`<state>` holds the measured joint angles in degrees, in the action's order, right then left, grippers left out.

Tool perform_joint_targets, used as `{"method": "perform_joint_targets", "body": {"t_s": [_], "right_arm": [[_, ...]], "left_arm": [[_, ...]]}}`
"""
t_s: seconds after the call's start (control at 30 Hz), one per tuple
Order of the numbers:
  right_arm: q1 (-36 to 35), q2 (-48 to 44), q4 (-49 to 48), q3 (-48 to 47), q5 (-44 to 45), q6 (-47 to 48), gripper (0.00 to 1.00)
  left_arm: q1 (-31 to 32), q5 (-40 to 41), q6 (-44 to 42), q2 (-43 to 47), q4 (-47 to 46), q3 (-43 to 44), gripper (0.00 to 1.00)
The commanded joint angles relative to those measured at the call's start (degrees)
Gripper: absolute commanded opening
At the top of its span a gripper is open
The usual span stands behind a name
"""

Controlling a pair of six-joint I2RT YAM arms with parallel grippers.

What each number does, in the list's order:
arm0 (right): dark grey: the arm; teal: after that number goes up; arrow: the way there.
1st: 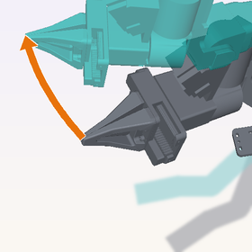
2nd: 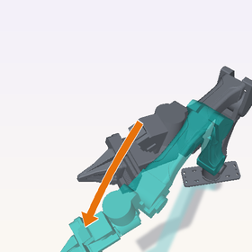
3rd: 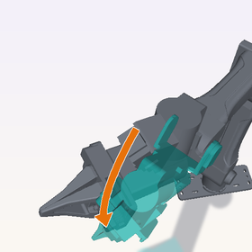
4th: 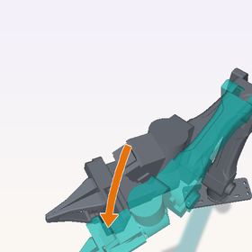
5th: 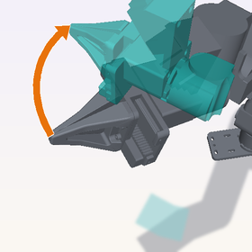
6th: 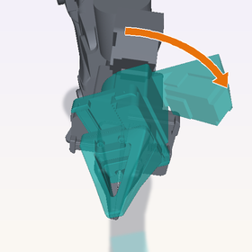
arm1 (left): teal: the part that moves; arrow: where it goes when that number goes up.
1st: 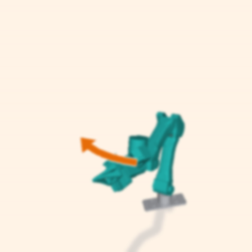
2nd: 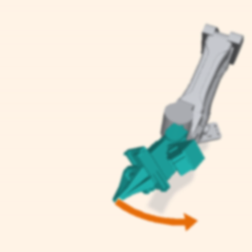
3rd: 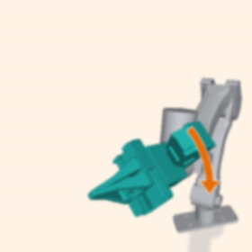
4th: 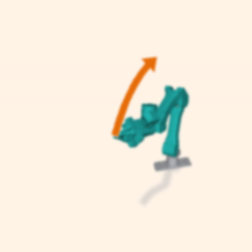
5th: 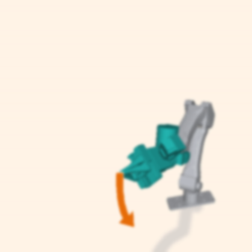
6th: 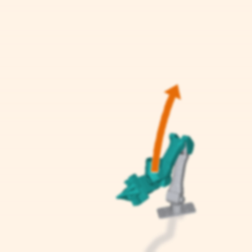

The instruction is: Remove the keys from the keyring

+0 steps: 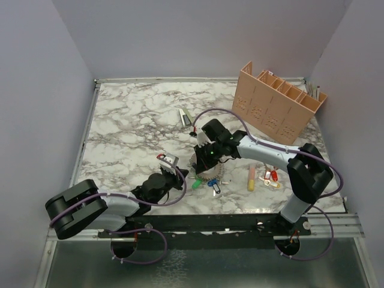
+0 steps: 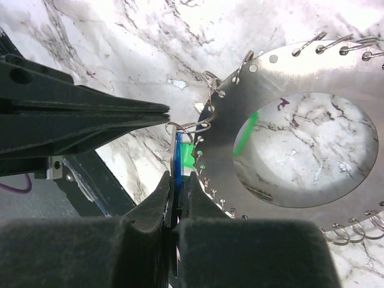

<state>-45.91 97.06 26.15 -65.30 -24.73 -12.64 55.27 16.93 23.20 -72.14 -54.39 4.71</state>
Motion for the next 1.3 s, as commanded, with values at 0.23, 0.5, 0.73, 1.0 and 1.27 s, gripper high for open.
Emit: {"method": "perform_joint_targets", "body": {"t_s": [0.23,0.5,0.73,1.0,1.27], "right_arm": [[0.5,-1.9,-1.8,0.7,-1.2,-0.2,0.0],[0.5,-1.6,-1.8,0.7,-2.1,-0.4,0.01],[0.5,-1.7,-2.1,1.0,-2.8,-0.6,0.0],[0.5,-3.4,-1.6,1.9,-2.5,-0.3,0.0],[3.3,-6.2,-1.8,4.8,0.1,-1.2,0.01]], "left_arm": [[0.5,-3.3,-2.9,4.1,-2.4,-1.9,0.18],[0.5,-1.9,-3.7,-1.4,-2.6,2.4,0.37],[0.5,-1.4,-6.5,-6.7,-4.9,5.7,0.37],[0.5,0.3,-8.3,-11.1,-7.0,6.5,0.1],[0.5,-2.9,-10.8,-3.3,-7.0,2.8,0.0]]}}
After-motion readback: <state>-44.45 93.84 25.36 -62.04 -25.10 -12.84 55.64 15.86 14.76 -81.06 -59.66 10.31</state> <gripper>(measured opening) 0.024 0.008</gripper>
